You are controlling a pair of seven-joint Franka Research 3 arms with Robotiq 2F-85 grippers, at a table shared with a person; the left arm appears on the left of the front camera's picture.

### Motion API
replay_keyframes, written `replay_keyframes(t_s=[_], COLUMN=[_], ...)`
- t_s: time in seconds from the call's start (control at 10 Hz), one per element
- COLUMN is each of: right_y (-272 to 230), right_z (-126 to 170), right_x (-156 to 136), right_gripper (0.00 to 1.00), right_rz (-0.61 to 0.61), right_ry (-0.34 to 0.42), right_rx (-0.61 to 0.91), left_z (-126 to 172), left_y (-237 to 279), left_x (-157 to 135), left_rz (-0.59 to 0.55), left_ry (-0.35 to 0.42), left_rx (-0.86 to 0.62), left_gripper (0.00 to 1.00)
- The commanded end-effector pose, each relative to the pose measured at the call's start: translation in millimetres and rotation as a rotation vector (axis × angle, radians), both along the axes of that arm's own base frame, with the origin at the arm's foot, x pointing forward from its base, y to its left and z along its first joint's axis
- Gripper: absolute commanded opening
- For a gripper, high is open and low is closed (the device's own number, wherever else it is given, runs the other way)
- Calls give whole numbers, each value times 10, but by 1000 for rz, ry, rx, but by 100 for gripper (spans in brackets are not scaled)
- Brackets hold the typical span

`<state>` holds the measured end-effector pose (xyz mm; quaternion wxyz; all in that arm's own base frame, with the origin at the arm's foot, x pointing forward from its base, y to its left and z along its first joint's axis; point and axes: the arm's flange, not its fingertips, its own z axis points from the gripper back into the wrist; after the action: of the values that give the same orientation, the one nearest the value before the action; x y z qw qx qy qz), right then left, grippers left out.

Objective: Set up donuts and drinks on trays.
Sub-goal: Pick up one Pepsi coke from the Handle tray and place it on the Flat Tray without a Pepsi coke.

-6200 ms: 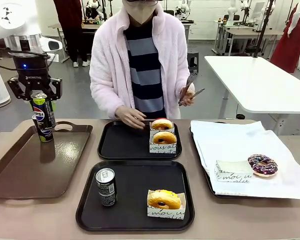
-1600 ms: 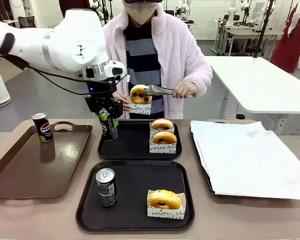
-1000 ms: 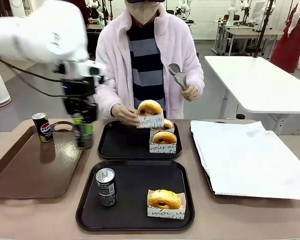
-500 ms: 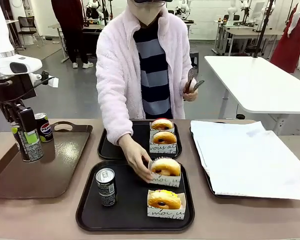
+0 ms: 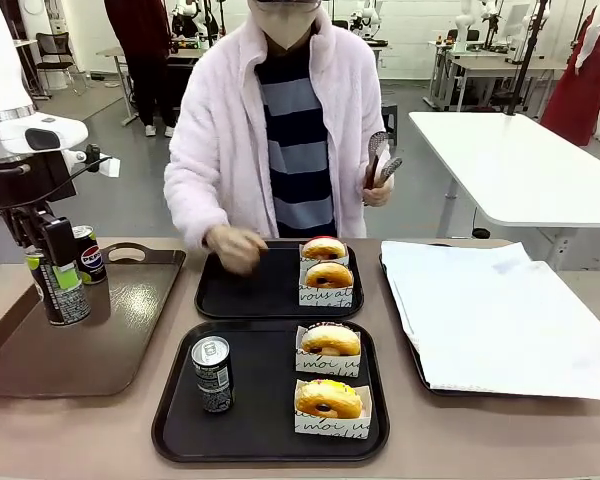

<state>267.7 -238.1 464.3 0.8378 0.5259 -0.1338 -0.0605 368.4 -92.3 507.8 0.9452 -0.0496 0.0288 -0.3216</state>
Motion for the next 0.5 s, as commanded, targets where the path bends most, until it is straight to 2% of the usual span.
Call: replay_keyframes(t_s=[0.0,0.1,0.2,0.4], right_y=[-9,-9,-9,-9], right_z=[10,10,10,10], right_x=[5,5,5,5], right_gripper=[100,100,100,100], right_rz=[3,3,3,3], right_ry=[-26,-26,-26,-26], right_rx=[14,14,14,14], left_z=[0,10,15,-55], left_y=[4,-167,-405,-891], left_x=[1,226,433,881], left_rz=[1,27,123,212], left_ry=[0,-59,-114,-197], left_rx=[0,6,22,107], left_gripper=[58,58,58,58])
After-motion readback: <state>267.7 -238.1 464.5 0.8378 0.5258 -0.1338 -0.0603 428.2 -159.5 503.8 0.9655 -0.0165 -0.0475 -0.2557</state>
